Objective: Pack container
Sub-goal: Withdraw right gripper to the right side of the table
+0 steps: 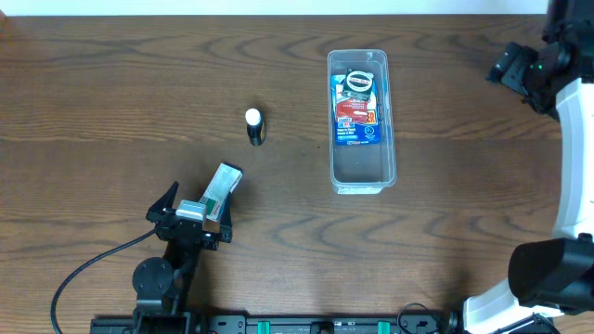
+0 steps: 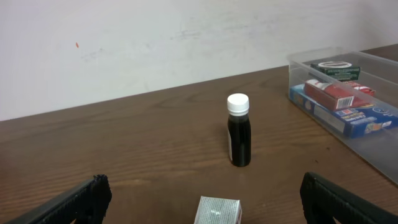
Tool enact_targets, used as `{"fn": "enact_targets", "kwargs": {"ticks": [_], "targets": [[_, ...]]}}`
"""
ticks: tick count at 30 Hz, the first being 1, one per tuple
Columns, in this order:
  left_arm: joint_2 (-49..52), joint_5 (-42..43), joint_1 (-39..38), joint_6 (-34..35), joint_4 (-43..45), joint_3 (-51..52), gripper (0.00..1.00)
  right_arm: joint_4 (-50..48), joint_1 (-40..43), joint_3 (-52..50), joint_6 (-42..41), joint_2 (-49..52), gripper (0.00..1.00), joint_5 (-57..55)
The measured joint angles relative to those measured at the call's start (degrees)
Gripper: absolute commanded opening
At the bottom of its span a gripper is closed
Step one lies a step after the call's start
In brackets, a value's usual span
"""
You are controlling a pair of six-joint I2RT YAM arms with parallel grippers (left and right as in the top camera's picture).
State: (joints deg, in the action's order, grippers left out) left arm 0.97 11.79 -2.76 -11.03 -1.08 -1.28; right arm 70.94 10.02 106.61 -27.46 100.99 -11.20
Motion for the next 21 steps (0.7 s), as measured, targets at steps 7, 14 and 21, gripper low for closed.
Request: {"fn": "enact_targets", "kwargs": {"ticks": [7,14,21], "targets": [[0.0,0.0,0.0,0.0,0.0,0.0,0.98,-2.56,3.91,-5.68,-3.17,0.26,0.99,-0.09],[0.0,0.0,0.0,0.0,0.0,0.0,0.98,-7.91,7.91,-13.73,-4.83,0.33,0.99,-0.37],[0.0,0.0,0.0,0.02,0.0,0.0,0.98,-8.46,8.83,-17.79,-5.27,0.39,0.99,-0.44]]}}
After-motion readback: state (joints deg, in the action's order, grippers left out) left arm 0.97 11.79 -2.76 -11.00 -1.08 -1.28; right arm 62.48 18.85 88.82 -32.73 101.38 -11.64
